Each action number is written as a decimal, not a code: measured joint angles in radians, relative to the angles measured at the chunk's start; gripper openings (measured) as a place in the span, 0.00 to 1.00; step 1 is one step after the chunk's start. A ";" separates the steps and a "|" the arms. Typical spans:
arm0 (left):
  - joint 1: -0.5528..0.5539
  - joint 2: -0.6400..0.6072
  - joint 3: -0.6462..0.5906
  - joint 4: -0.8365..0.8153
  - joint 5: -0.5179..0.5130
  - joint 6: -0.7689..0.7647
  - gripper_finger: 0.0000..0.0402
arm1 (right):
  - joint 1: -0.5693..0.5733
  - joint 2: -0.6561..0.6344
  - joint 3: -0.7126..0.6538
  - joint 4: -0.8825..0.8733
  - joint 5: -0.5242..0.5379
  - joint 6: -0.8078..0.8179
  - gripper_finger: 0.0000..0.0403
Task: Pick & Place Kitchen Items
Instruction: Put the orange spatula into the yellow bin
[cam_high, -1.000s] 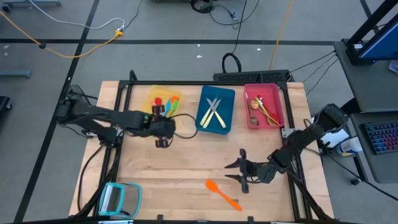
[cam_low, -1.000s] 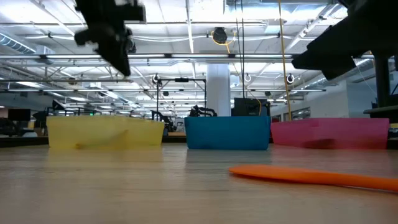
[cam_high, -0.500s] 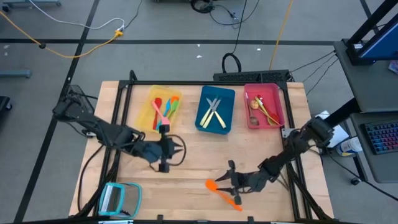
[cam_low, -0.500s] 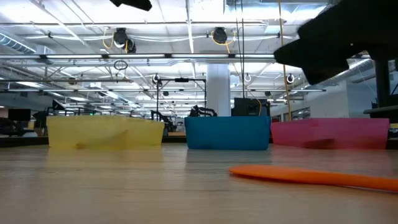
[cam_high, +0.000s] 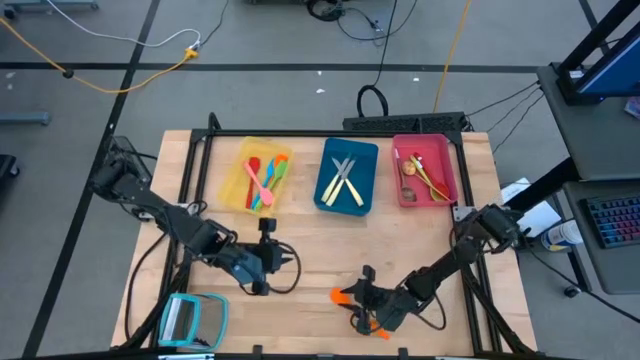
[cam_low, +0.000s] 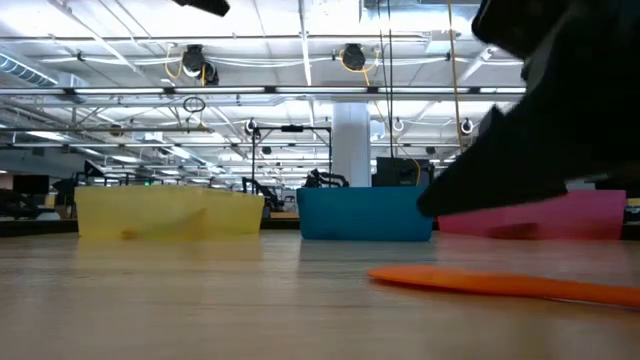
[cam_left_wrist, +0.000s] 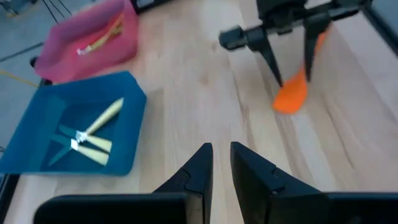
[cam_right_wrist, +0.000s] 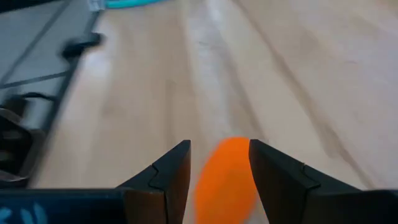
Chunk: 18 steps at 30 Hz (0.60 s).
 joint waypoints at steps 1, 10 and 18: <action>-0.001 0.004 0.000 -0.007 0.001 0.000 0.16 | 0.000 0.012 0.000 -0.007 0.024 0.010 0.39; -0.002 0.023 0.000 -0.015 0.002 0.000 0.16 | -0.015 0.082 0.023 -0.016 0.010 0.093 0.39; -0.001 0.023 0.000 -0.015 0.002 -0.001 0.16 | -0.009 0.162 0.129 -0.071 0.026 0.027 0.39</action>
